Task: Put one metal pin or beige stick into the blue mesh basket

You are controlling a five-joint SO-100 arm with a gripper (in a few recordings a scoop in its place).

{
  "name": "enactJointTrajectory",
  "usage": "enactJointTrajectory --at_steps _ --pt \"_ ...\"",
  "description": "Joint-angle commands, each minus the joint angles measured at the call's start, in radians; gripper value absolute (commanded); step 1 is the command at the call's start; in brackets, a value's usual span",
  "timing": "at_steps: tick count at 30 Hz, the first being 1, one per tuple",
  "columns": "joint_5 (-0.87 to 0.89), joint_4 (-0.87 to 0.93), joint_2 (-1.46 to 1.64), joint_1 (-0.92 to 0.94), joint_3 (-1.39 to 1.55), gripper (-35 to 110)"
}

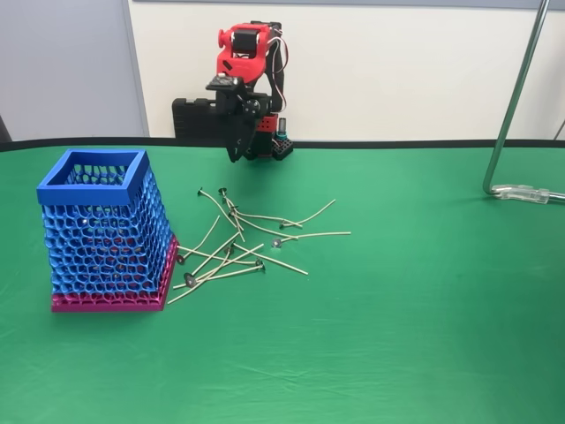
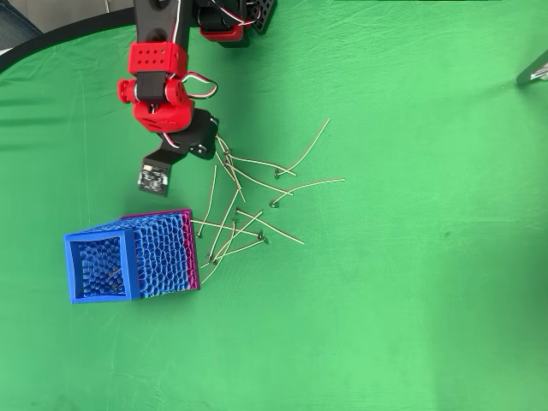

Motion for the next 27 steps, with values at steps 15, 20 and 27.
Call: enactJointTrajectory --at_steps 15,20,27 --pt "0.193 -0.138 -0.201 0.002 -0.044 1" --pt "0.213 -0.252 -0.207 0.02 0.034 1" --pt "0.252 -0.314 -0.218 0.025 0.101 1"
